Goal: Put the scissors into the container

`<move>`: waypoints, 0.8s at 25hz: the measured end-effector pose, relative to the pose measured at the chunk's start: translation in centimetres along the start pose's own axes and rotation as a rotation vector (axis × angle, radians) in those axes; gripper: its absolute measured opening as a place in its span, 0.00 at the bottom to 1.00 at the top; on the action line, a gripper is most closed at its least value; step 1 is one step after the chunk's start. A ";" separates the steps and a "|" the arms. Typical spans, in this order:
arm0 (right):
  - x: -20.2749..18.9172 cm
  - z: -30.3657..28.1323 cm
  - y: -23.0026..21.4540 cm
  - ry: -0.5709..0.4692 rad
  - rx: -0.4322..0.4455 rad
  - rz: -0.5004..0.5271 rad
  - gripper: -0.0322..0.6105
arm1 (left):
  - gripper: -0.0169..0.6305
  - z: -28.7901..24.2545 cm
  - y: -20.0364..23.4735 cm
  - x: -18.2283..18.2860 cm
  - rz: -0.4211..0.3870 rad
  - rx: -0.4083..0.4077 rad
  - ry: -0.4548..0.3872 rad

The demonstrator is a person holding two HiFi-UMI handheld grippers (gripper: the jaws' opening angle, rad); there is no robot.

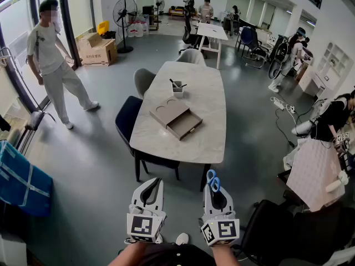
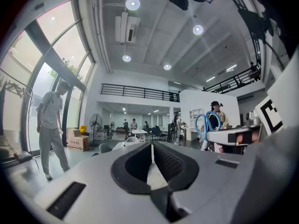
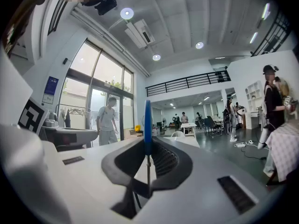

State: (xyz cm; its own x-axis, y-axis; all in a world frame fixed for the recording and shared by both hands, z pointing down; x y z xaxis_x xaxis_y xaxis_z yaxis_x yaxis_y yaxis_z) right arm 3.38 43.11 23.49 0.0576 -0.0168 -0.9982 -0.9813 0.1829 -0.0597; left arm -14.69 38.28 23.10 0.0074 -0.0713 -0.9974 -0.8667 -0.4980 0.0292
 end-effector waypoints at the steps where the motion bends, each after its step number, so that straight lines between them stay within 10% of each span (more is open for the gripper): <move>1: 0.0 0.0 0.0 0.001 -0.001 -0.005 0.11 | 0.07 0.0 0.1 0.1 -0.001 0.005 0.003; 20: 0.0 0.7 -1.2 -0.001 0.026 -0.019 0.11 | 0.07 -0.1 -1.5 0.1 -0.004 0.014 0.004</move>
State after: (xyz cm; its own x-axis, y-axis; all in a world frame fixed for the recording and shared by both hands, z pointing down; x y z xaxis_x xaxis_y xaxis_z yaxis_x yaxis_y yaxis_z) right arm 4.71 43.57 23.61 0.0764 -0.0194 -0.9969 -0.9749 0.2082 -0.0788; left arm -13.36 38.92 22.94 0.0126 -0.0725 -0.9973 -0.8736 -0.4860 0.0243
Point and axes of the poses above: the fingertips, and each gripper's own axes: z backward along the fingers, y to its left, x out of its top, the point moved 3 cm from there along z, backward along the fingers, and after that the axes turned 4 degrees about x, right-handed, at the moved point
